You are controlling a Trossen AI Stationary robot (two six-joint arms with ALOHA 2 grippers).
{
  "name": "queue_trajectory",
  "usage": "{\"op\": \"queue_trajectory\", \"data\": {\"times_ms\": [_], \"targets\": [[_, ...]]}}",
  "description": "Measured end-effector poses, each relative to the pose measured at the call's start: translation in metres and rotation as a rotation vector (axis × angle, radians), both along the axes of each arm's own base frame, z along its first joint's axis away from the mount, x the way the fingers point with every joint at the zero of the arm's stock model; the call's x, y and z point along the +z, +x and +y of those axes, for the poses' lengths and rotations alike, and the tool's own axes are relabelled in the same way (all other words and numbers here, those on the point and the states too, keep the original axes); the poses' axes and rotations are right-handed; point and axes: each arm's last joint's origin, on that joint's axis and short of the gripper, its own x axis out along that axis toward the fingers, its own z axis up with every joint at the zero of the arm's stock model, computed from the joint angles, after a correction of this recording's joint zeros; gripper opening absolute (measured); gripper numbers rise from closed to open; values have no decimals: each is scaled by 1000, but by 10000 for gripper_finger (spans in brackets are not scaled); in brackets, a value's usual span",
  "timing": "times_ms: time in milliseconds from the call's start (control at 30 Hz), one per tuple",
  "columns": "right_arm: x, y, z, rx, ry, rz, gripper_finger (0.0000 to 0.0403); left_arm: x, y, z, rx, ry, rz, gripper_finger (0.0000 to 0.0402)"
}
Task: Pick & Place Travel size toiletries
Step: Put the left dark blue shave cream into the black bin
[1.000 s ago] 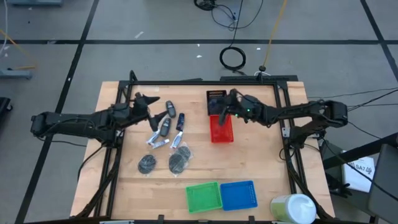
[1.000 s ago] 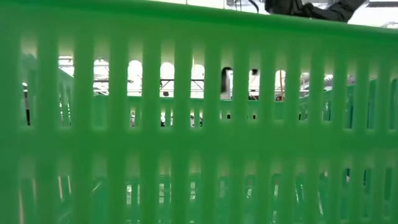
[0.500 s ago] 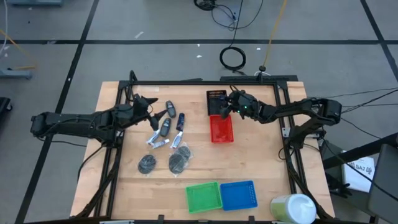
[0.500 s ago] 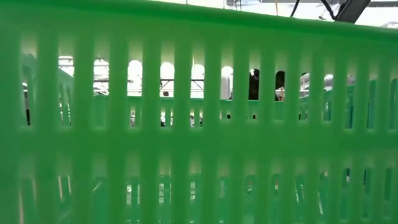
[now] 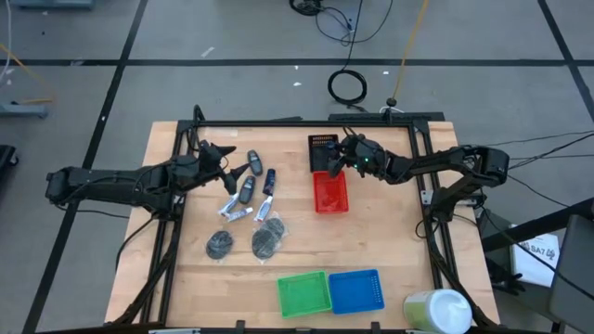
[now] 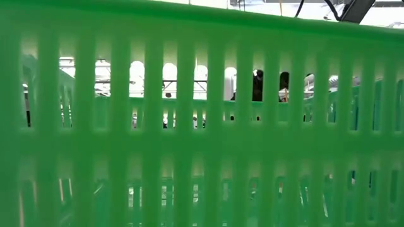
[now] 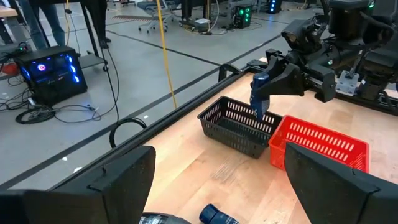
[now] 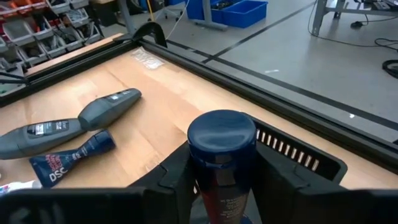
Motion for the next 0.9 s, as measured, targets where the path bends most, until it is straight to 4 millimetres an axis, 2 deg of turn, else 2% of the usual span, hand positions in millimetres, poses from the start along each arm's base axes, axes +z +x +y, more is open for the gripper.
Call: {"op": "queue_trajectory", "data": {"times_ms": [567,900], "targets": [[5,1,-3,-14,-7,-61,118,0,0,0,2,-7,-5,349],[-12,7,-15,1,34,-15,120,0,0,0,5,-17,-10,349]]}}
